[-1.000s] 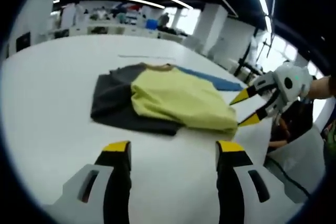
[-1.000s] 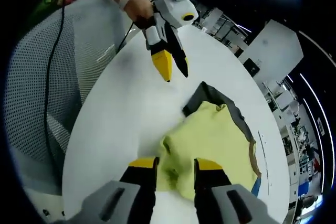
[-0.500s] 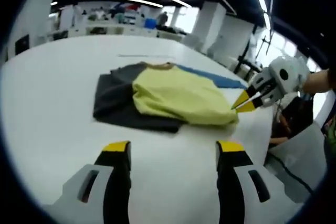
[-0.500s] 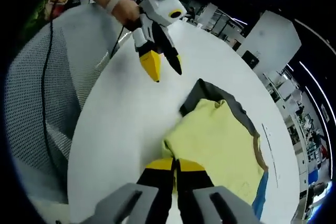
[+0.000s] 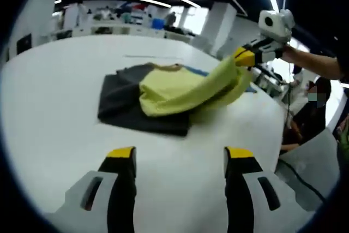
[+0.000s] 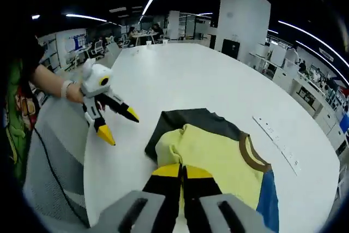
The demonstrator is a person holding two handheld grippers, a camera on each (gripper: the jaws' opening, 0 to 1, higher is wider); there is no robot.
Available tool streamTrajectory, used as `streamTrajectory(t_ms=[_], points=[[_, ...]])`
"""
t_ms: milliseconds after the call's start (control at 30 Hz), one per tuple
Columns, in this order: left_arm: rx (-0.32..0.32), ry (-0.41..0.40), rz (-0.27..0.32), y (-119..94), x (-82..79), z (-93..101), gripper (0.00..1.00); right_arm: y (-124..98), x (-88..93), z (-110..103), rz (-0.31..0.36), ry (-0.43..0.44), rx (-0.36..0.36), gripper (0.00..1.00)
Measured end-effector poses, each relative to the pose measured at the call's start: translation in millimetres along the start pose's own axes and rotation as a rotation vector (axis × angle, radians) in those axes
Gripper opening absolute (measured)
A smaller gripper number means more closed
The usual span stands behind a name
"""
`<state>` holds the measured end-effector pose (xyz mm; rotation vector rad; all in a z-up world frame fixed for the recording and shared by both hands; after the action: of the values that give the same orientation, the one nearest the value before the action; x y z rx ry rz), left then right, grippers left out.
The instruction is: Fold the garment on the visible template until the final outline fits inside the template.
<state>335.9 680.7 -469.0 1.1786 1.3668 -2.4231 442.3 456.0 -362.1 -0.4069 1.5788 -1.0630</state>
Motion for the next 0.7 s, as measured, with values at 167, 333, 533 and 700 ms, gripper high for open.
streamTrajectory(t_ms=[167,333,533,700], points=[[-0.001,-0.003,0.0,0.9,-0.6,-0.7,0.61,7.8,-9.3,36.7,-0.007,0.086,0.03,0.0],[-0.006,-0.01,-0.005,1.7,-0.3,-1.8,0.61,28.9,-7.4,63.4,-0.04,0.183,0.033,0.0],[-0.012,-0.018,-0.018,5.0,0.5,-5.0,0.61,54.8,-1.3,89.9,-0.095,0.284,0.053,0.0],[-0.013,-0.021,-0.025,8.4,0.0,-6.3,0.61,75.9,14.0,108.7,-0.146,0.373,0.056,0.0]])
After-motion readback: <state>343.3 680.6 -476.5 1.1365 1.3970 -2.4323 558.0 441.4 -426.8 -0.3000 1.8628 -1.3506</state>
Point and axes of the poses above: the point that each gripper's makers call its tool centre point, and the gripper's own axes: y roughly forward along the fingers, z roughly to its right, x roughly out of its underside, the point moved 6 cm from there along -y, roughly backward along the fingers, and after that the axes turned 12 degrees about -z, right-handed, at the moved point
